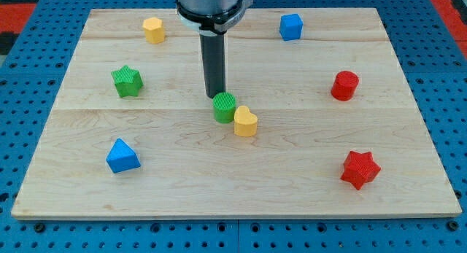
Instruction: Push the green star towards the blue triangle
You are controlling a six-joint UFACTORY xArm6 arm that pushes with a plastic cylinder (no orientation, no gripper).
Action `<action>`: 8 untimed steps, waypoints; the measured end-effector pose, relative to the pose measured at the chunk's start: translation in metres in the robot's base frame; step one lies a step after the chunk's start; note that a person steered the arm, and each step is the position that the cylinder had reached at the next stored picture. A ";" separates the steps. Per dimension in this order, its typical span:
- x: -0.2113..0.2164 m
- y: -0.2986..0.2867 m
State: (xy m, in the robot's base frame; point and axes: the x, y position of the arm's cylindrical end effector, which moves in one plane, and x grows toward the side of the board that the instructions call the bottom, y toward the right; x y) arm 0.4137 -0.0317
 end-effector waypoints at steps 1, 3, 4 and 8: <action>-0.004 -0.014; -0.054 -0.024; -0.080 -0.060; -0.051 -0.167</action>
State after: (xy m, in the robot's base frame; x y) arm 0.3626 -0.1985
